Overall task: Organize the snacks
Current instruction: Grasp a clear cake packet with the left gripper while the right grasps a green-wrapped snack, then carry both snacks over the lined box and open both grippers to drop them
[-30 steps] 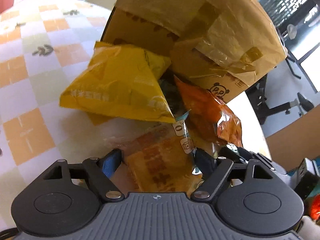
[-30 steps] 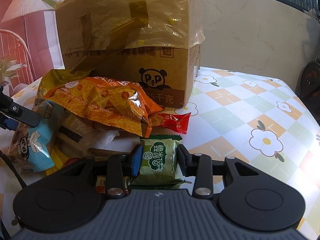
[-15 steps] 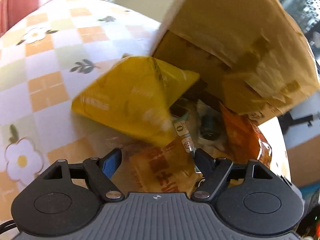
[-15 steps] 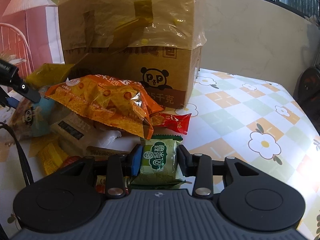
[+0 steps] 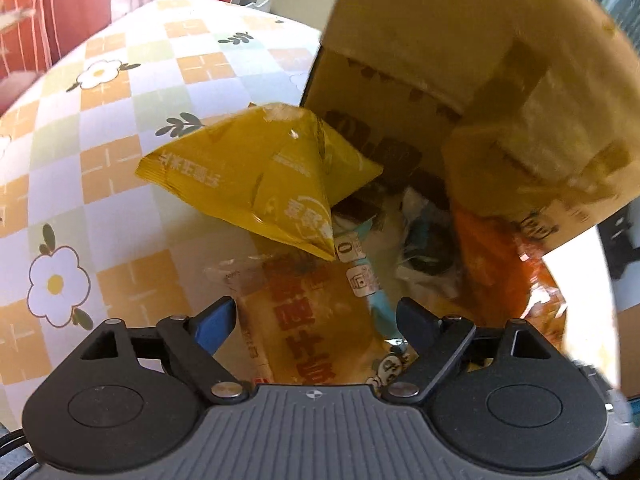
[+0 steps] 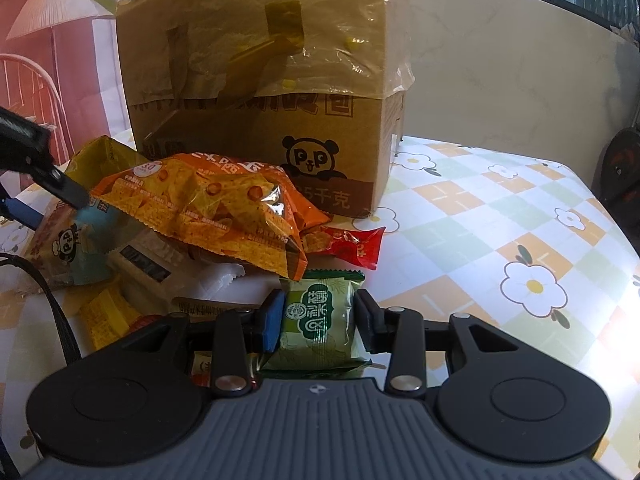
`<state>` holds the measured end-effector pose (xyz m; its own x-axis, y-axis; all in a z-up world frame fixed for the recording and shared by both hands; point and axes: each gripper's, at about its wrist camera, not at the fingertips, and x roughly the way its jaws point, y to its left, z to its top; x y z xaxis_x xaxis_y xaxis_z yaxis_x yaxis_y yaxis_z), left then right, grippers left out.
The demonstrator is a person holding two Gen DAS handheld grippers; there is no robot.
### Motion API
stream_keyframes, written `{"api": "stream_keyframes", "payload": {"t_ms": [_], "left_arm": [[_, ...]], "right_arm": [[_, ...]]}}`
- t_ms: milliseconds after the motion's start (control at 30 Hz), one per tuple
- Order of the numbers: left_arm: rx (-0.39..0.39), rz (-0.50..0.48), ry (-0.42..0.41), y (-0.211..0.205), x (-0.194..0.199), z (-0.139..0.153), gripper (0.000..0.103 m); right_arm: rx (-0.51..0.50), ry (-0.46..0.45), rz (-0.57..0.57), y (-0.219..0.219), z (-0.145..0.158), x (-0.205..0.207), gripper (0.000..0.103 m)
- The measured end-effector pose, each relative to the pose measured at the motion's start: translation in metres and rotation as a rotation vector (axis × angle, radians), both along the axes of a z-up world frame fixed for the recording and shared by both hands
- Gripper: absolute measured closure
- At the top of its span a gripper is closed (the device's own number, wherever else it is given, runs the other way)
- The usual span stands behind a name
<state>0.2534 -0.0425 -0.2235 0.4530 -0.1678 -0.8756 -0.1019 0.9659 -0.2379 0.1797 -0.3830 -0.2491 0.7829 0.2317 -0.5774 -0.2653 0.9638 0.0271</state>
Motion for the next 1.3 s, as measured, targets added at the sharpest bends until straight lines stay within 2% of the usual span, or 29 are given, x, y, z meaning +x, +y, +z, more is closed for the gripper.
{"api": "stream_keyframes", "payload": {"t_ms": [133,233,267,333,500,700,900,1100,1300], "left_arm": [[0.056,-0.004,-0.015,-0.01,-0.001,-0.008,0.009],[0.056,-0.009,-0.006,-0.009,-0.004,-0.012,0.008],[0.057,-0.019,-0.013,-0.008,-0.006,-0.012,0.009],[0.06,-0.055,-0.035,-0.007,-0.01,-0.01,0.017],[0.081,-0.149,-0.07,-0.008,-0.022,-0.004,0.021],[0.056,-0.243,-0.113,-0.001,-0.038,0.014,0.024],[0.084,-0.309,-0.225,0.006,-0.063,0.04,0.026],[0.065,-0.31,-0.324,0.017,-0.078,0.062,0.026],[0.073,-0.3,-0.449,0.02,-0.074,0.086,0.026]], "right_arm": [[0.001,0.001,-0.001,0.0,0.0,0.0,0.063],[0.002,0.001,-0.001,0.0,0.0,0.0,0.063],[0.002,0.001,-0.001,0.0,0.0,0.0,0.063],[0.002,0.0,-0.002,0.001,0.0,-0.001,0.063],[0.006,0.003,-0.006,0.0,0.0,-0.001,0.063],[-0.006,0.029,-0.019,-0.002,0.005,-0.006,0.064],[0.034,0.006,-0.097,-0.017,0.019,-0.021,0.064],[0.026,-0.056,-0.129,-0.024,0.046,-0.026,0.064],[0.047,-0.14,-0.133,-0.025,0.076,-0.023,0.064]]}}
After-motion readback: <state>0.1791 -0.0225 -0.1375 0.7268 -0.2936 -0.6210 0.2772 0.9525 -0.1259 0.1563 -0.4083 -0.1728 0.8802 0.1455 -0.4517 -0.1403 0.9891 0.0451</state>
